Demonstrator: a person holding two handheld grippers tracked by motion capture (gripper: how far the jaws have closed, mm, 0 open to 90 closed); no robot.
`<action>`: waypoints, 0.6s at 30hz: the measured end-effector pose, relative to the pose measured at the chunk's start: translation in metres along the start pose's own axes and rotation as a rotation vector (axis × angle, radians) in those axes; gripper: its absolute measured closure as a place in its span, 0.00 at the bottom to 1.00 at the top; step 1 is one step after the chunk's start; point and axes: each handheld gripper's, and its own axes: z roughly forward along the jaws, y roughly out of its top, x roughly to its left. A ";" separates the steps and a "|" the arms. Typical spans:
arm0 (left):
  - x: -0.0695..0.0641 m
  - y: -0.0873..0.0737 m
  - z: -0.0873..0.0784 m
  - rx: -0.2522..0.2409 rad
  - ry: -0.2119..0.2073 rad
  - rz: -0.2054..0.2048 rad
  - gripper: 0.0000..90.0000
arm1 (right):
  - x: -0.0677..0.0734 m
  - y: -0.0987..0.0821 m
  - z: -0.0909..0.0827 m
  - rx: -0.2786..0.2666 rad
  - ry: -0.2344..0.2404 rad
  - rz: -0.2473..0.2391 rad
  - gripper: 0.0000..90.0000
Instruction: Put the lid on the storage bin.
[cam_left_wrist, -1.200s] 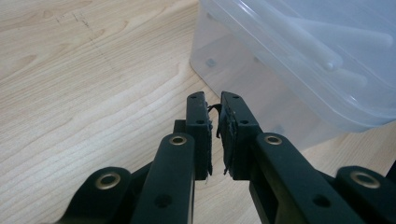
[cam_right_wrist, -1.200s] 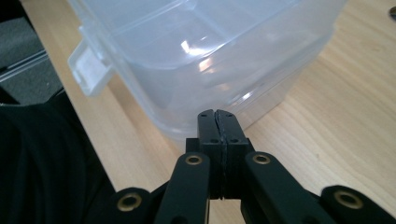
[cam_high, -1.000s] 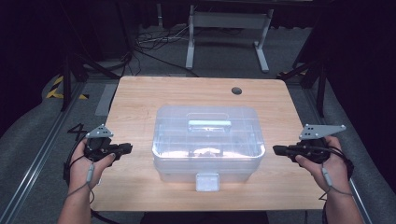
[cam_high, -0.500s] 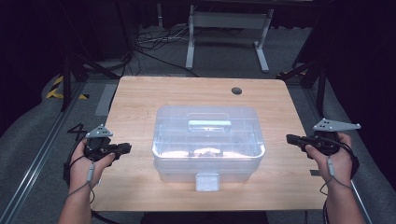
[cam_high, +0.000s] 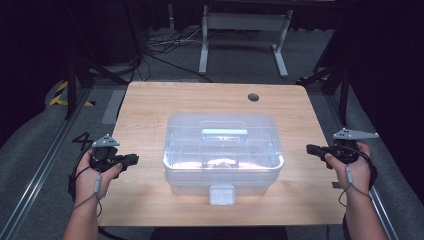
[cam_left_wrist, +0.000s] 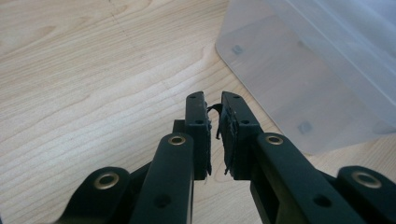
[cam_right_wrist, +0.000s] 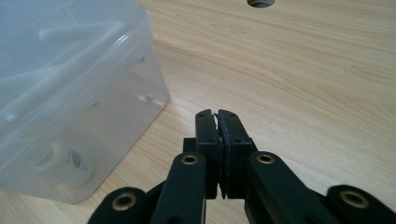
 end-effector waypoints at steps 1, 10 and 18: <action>0.000 0.000 0.001 0.003 0.000 -0.005 0.91 | -0.001 -0.001 0.002 0.006 0.000 -0.005 0.98; 0.005 -0.004 0.008 0.031 0.009 -0.015 0.90 | -0.008 -0.009 0.021 0.054 -0.018 0.004 0.98; 0.007 -0.006 0.015 0.050 0.015 -0.019 0.90 | -0.017 -0.021 0.037 0.103 -0.050 0.012 0.97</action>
